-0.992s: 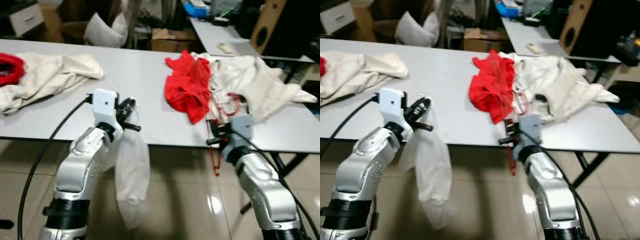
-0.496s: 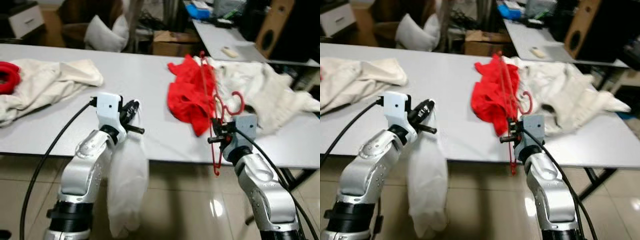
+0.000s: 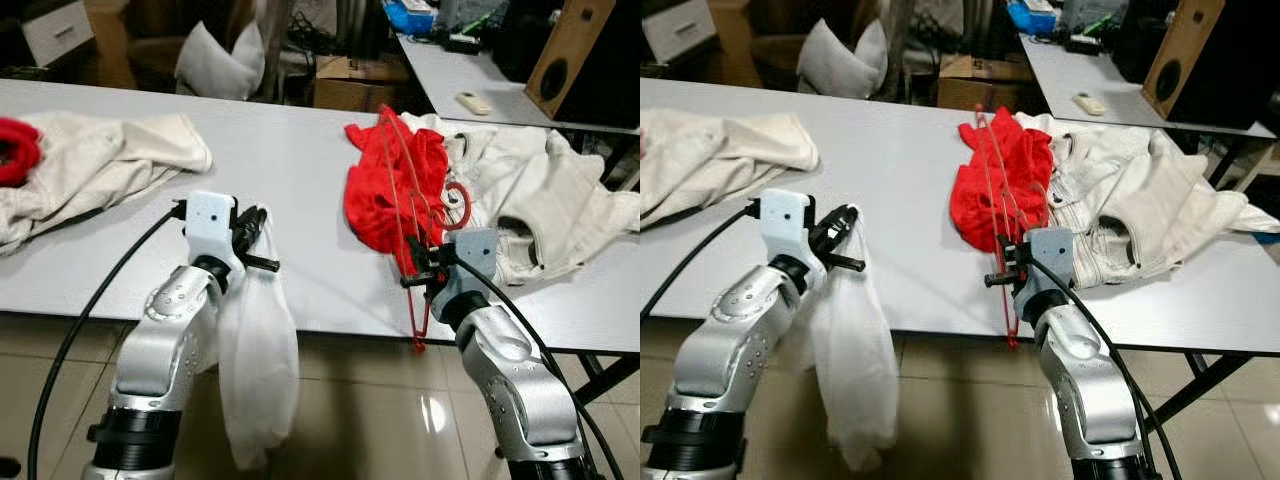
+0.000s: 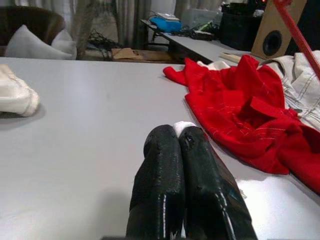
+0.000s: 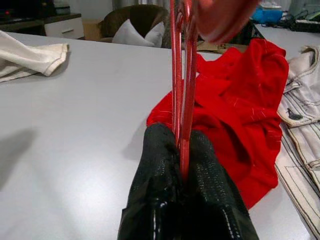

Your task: Hang hanger

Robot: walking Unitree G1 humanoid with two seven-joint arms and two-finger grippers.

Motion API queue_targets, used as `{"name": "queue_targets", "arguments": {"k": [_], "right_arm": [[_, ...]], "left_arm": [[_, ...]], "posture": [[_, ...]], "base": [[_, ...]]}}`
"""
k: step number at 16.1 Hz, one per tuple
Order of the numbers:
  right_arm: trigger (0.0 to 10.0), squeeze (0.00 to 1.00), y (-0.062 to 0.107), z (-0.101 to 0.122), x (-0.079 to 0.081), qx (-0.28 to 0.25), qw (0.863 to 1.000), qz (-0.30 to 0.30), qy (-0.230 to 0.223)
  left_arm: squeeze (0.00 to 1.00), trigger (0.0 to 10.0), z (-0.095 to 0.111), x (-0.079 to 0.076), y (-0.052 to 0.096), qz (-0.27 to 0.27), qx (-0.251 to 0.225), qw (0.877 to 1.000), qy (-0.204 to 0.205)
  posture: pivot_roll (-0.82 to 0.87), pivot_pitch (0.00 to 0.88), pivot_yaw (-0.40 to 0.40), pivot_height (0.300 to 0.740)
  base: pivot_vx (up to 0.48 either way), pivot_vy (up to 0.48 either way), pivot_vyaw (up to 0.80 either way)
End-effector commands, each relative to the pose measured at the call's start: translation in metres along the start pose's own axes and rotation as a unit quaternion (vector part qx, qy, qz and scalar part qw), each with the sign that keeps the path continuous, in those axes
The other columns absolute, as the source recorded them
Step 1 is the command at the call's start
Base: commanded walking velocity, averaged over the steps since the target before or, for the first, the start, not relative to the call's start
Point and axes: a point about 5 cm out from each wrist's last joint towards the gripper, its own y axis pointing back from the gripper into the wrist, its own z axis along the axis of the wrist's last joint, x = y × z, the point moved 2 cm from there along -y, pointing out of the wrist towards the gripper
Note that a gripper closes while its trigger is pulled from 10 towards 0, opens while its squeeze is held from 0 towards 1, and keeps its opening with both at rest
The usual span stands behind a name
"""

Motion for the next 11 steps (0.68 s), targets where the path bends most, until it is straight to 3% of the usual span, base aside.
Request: {"name": "queue_targets", "arguments": {"k": [1,4,11], "right_arm": [[10.0,0.00,-0.0018,0.0050,-0.0013,-0.008,1.000,0.000,0.006],[10.0,0.00,-0.0024,0.0047,-0.0010,-0.009,1.000,0.003,-0.002],[10.0,0.00,-0.0019,0.0018,-0.0012,-0.001,1.000,0.001,0.000]], "left_arm": [[0.00,10.0,0.0070,-0.0004,-0.0013,-0.001,-0.013,1.000,-0.007],[0.00,10.0,0.0075,-0.0016,-0.0020,-0.004,-0.014,1.000,-0.007],[0.00,10.0,0.0076,-0.0014,-0.0014,-0.004,-0.016,1.000,-0.008]], "posture": [[-0.15,0.000,-0.058,0.740],[-0.15,0.000,-0.058,0.740],[-0.15,0.000,-0.062,0.740]], "base": [[0.000,0.000,0.00],[0.000,0.090,0.00],[0.000,0.370,-0.20]]}}
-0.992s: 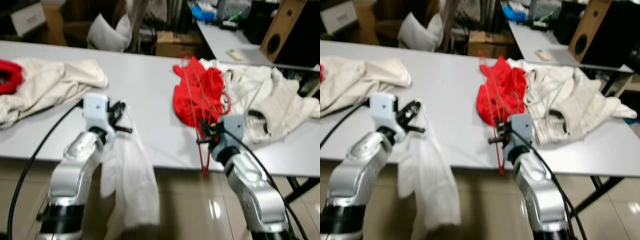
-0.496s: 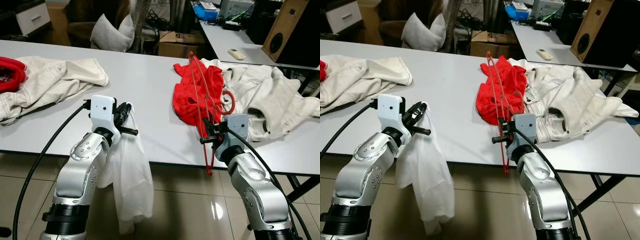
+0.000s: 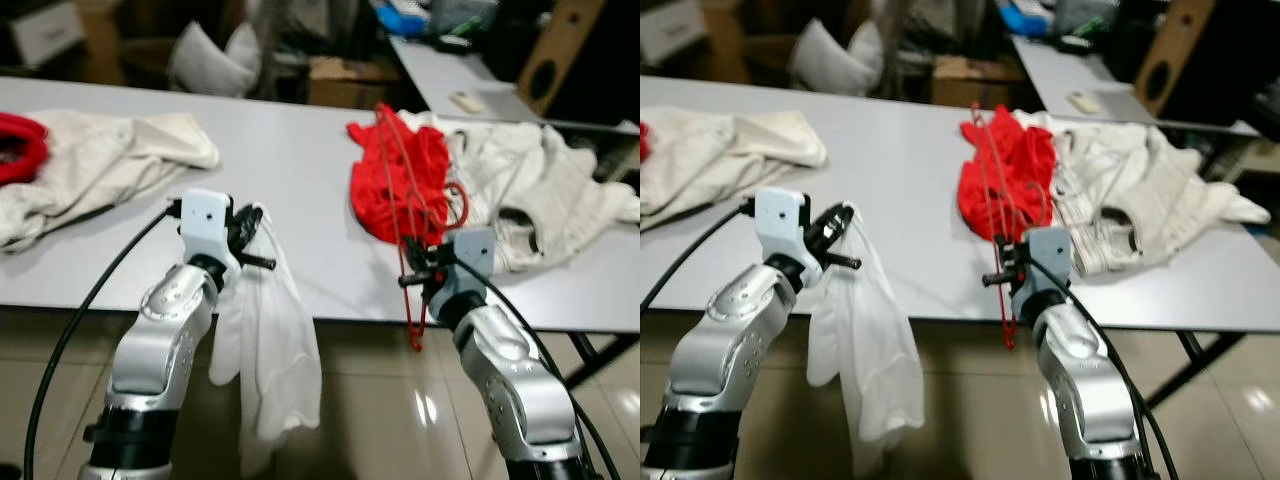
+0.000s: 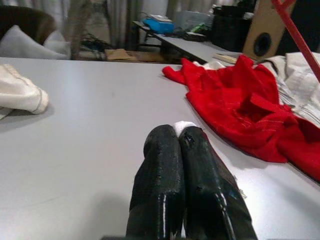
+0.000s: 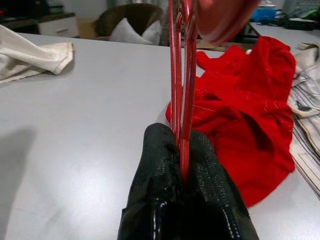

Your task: Hang hanger

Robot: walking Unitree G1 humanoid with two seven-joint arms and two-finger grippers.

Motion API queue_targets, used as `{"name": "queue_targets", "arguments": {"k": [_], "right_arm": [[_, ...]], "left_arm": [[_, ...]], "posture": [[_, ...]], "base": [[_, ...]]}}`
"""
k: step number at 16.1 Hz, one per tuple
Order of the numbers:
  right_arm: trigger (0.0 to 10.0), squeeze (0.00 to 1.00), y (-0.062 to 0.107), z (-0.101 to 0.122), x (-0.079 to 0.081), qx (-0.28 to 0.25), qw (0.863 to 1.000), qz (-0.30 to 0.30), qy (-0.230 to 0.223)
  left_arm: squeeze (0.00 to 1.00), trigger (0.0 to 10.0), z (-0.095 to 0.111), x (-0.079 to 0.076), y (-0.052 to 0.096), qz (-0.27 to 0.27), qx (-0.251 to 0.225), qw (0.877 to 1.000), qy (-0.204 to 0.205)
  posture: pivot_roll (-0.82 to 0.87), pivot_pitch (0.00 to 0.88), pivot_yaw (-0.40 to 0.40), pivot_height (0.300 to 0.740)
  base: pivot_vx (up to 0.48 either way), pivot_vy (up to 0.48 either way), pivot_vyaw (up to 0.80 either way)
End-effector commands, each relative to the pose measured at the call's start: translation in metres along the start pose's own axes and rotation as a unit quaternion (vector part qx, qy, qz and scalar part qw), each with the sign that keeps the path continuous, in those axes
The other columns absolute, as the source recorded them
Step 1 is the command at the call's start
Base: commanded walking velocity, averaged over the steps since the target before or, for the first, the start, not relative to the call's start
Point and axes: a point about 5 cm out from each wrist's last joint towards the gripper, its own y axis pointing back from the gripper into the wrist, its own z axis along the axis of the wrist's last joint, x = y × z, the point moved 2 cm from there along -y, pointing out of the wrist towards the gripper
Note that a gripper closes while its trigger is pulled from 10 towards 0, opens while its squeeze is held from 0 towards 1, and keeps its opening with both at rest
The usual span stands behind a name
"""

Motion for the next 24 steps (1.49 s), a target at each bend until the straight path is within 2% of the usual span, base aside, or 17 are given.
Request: {"name": "queue_targets", "arguments": {"k": [1,16,19,21,24], "right_arm": [[10.0,0.00,-0.001,0.002,-0.003,0.000,1.000,-0.006,0.006],[10.0,0.00,-0.009,0.000,-0.003,-0.001,1.000,-0.021,-0.001],[10.0,0.00,-0.008,0.000,-0.005,-0.003,1.000,-0.029,-0.001],[10.0,0.00,-0.008,0.001,-0.007,-0.006,0.999,-0.032,0.001],[10.0,0.00,-0.008,0.001,-0.007,-0.007,0.999,-0.033,0.001]], "left_arm": [[0.00,10.0,0.006,-0.003,-0.002,-0.005,-0.013,1.000,-0.007],[0.00,10.0,0.010,0.001,-0.005,-0.011,-0.016,1.000,-0.017],[0.00,10.0,0.012,0.000,-0.011,-0.017,-0.019,0.999,-0.020],[0.00,10.0,0.014,-0.001,-0.012,-0.012,-0.020,0.999,-0.042],[0.00,10.0,0.011,0.001,-0.012,-0.007,-0.015,0.999,-0.042]], "posture": [[-0.15,0.000,-0.062,0.740],[-0.13,0.000,-0.040,0.740],[-0.15,0.000,-0.024,0.740],[-0.15,0.000,-0.021,0.740],[-0.15,0.000,-0.025,0.740]], "base": [[0.000,0.379,0.00],[0.000,0.387,0.00],[0.000,0.380,0.00],[0.000,-0.454,0.00],[0.000,-0.480,0.00]]}}
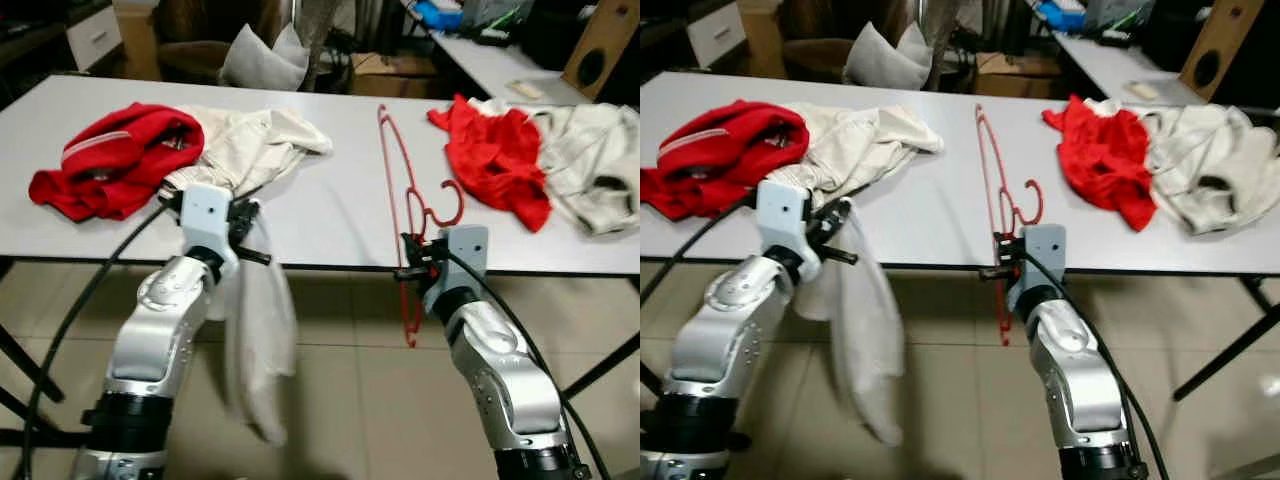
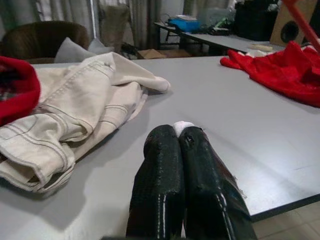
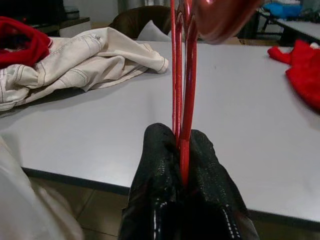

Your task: Hang hanger

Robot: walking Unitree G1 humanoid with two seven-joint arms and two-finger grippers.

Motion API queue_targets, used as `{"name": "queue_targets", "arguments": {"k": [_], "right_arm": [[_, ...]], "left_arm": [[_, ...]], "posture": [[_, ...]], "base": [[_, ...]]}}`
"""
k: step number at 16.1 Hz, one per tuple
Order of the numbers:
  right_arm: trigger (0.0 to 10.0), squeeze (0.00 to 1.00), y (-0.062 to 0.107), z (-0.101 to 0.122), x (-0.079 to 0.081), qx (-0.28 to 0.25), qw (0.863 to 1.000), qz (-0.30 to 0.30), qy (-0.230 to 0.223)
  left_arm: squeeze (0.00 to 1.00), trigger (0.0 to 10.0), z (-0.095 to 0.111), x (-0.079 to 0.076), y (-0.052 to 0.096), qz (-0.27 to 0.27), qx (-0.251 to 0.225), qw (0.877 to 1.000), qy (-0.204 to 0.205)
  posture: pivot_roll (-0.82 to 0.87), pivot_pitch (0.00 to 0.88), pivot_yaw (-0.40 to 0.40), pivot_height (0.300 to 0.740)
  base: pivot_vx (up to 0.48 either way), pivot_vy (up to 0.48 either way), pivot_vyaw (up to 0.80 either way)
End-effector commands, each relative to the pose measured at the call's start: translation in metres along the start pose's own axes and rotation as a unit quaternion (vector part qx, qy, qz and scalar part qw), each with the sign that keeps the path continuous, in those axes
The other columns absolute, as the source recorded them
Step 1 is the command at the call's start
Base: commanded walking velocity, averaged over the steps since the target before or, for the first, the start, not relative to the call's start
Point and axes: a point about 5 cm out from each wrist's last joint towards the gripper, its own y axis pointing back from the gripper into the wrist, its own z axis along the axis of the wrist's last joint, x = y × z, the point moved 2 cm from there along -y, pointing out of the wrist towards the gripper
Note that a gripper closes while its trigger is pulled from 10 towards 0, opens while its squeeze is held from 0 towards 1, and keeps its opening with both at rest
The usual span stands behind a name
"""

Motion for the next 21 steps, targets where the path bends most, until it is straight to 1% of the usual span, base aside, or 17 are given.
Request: {"name": "queue_targets", "arguments": {"k": [1,6,10,12,13,16,21], "right_arm": [[10.0,0.00,0.0012,0.0042,-0.0084,-0.008,1.000,-0.014,0.012],[10.0,0.00,0.0018,0.0043,-0.0095,-0.008,1.000,-0.016,0.012],[10.0,0.00,-0.0014,0.0058,-0.0094,-0.011,1.000,-0.014,0.013],[10.0,0.00,-0.0026,0.0070,-0.0085,-0.013,1.000,-0.012,0.013],[10.0,0.00,-0.0028,0.0070,-0.0086,-0.014,1.000,-0.012,0.013],[10.0,0.00,-0.0013,0.0050,-0.0087,-0.012,1.000,-0.012,0.014],[10.0,0.00,0.0003,0.0031,-0.0085,-0.008,1.000,-0.006,0.021]], "left_arm": [[0.00,10.0,0.0088,-0.0066,-0.0037,-0.008,-0.018,1.000,-0.004],[0.00,10.0,0.0070,-0.0084,-0.0039,-0.010,-0.019,1.000,-0.006],[0.00,10.0,0.0070,-0.0087,-0.0045,-0.007,-0.022,1.000,-0.007],[0.00,10.0,0.0066,-0.0070,-0.0043,0.003,-0.021,1.000,0.001],[0.00,10.0,0.0066,-0.0064,-0.0045,0.005,-0.018,1.000,-0.005],[0.00,10.0,0.0059,-0.0054,-0.0035,0.013,-0.022,1.000,-0.002],[0.00,10.0,-0.0005,-0.0079,0.0006,0.022,-0.019,1.000,0.008]], "posture": [[-0.15,0.000,-0.027,0.740],[-0.15,0.000,-0.028,0.740],[-0.15,0.000,-0.033,0.740],[-0.14,0.000,-0.033,0.740],[-0.14,0.000,-0.033,0.740],[-0.14,0.000,-0.032,0.740],[-0.14,0.000,-0.051,0.740]], "base": [[0.000,-0.480,0.00],[0.000,-0.480,0.00],[0.000,-0.480,0.00],[0.000,0.000,0.00],[0.000,0.000,0.00],[0.000,0.000,0.00],[0.000,0.000,0.00]]}}
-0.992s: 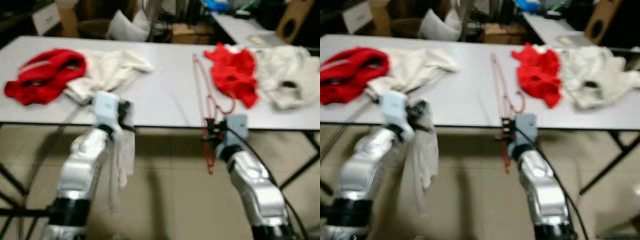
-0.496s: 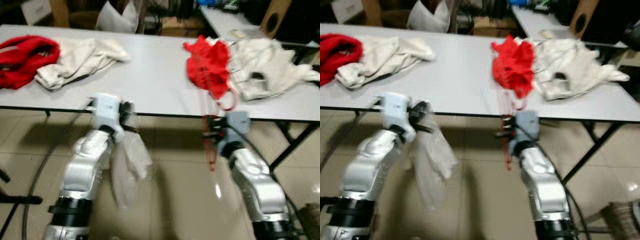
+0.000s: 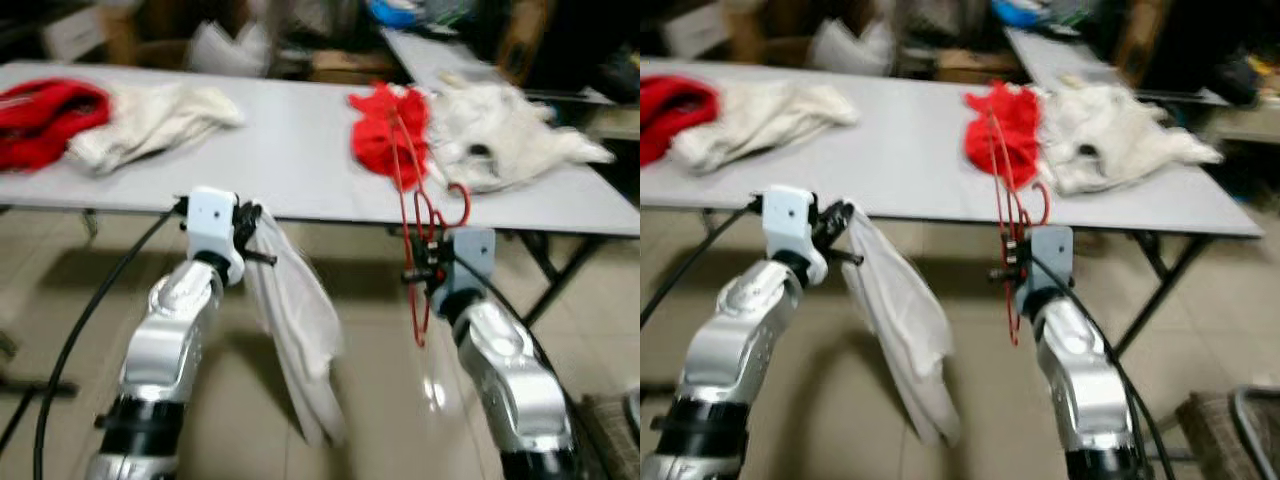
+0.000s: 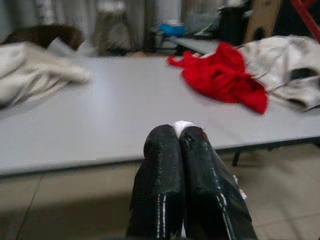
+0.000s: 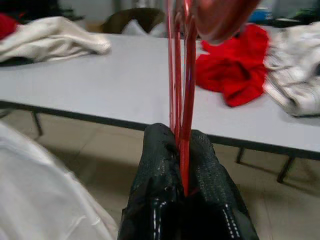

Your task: Hang hanger

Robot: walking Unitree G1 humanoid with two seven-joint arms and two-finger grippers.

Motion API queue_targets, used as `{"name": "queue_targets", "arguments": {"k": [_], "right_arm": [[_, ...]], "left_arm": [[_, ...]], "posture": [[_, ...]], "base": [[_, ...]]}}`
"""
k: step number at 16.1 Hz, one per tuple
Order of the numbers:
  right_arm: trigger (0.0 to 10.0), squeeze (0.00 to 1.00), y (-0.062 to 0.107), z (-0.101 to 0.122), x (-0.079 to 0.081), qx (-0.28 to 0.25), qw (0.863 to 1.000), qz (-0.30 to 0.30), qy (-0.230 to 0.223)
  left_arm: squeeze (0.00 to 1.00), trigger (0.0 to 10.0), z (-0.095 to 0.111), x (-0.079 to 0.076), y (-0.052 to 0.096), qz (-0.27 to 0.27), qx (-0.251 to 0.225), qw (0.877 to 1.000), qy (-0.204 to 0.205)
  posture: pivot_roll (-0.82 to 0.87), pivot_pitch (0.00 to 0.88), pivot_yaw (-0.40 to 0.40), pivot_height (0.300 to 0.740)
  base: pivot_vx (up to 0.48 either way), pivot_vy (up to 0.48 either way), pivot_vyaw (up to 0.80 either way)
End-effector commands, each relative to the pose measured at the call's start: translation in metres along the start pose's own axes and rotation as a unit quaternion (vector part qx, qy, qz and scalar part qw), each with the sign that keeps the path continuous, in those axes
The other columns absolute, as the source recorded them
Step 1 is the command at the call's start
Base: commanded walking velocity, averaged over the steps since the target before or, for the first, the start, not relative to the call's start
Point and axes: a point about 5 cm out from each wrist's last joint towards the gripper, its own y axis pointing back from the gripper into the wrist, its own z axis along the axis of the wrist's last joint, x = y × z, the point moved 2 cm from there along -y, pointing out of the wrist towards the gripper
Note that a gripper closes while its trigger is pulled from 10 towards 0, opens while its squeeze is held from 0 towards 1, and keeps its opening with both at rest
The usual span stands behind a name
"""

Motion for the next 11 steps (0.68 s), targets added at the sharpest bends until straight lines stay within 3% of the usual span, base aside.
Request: {"name": "queue_targets", "arguments": {"k": [1,5,11], "right_arm": [[10.0,0.00,-0.001,0.003,0.000,-0.006,1.000,0.003,0.003],[10.0,0.00,-0.009,0.006,0.006,-0.006,1.000,0.023,0.009],[10.0,0.00,0.008,-0.002,-0.011,0.001,1.000,-0.019,0.007]], "left_arm": [[0.00,10.0,0.008,-0.001,-0.001,0.001,-0.016,1.000,-0.006],[0.00,10.0,0.009,0.000,0.002,0.009,-0.018,1.000,-0.006],[0.00,10.0,0.003,-0.015,0.003,-0.024,-0.013,1.000,0.004]], "posture": [[-0.14,0.000,-0.051,0.740],[-0.12,0.000,-0.065,0.740],[-0.15,0.000,-0.033,0.740]], "base": [[0.000,0.000,0.00],[0.000,0.000,0.00],[0.000,0.000,0.00]]}}
